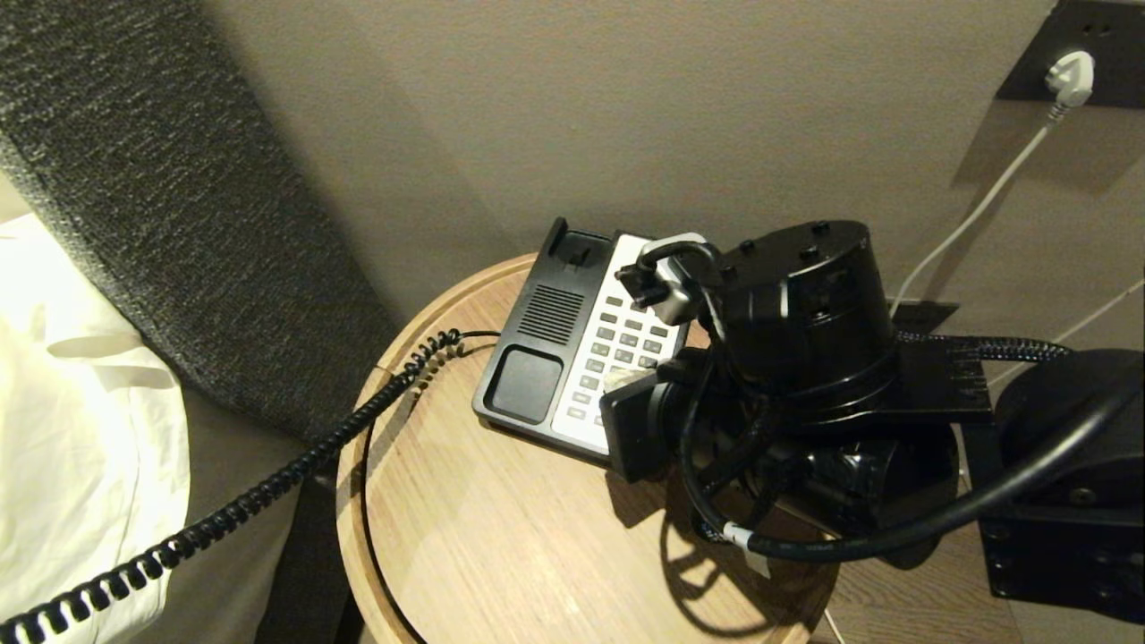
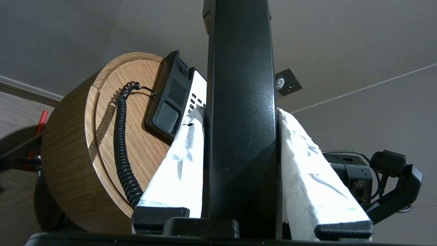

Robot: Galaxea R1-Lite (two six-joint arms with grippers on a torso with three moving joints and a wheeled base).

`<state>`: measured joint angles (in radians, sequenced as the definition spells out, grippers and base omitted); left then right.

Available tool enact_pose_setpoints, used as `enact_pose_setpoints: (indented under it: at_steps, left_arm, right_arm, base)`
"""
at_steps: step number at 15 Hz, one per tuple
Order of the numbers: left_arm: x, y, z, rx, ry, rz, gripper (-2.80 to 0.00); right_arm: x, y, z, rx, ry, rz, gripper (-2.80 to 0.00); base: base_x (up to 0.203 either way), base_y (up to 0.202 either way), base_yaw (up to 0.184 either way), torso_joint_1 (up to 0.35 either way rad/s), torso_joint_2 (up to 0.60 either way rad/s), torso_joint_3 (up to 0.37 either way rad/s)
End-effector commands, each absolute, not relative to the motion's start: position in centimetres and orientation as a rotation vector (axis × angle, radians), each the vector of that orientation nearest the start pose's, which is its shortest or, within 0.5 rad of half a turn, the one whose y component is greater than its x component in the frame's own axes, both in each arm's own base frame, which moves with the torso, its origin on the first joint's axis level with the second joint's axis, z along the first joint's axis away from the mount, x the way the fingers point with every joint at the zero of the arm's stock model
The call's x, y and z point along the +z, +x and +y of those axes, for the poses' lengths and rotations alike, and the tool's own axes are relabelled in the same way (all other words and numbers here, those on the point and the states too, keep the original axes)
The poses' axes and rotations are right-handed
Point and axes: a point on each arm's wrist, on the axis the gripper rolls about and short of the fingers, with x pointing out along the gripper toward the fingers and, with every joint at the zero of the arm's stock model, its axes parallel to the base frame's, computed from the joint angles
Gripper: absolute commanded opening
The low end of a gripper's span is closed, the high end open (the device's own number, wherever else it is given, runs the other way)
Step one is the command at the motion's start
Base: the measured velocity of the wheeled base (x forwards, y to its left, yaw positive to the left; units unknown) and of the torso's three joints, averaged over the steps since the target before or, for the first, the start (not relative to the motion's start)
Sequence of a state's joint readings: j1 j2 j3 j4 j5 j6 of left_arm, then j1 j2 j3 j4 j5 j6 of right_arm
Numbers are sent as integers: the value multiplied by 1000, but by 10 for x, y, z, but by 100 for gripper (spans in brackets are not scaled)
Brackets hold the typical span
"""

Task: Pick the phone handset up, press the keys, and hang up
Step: Dial the number

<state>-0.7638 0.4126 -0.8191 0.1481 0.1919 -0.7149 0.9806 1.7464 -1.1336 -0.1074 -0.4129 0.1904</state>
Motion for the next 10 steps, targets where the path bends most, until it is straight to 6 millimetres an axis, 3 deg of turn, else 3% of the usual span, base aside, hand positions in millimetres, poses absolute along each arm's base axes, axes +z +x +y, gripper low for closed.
enact_pose_setpoints:
  at_steps: [1,6,10]
  left_arm:
    - [284,-30,35,-632,-816,-16,-280]
    - [284,-30,35,-632,-817,-19,-280]
    - [283,-31,35,-633,-817,-18,-280]
  right_arm:
    - [199,188,266,509,-170,469,-280]
    - [191,192,271,507,-180,480,-280]
    - [202,190,268,514,-151,446,-280]
  base:
    - [0,0,0,0,0,0]
    - [0,0,0,0,0,0]
    - [0,0,0,0,0,0]
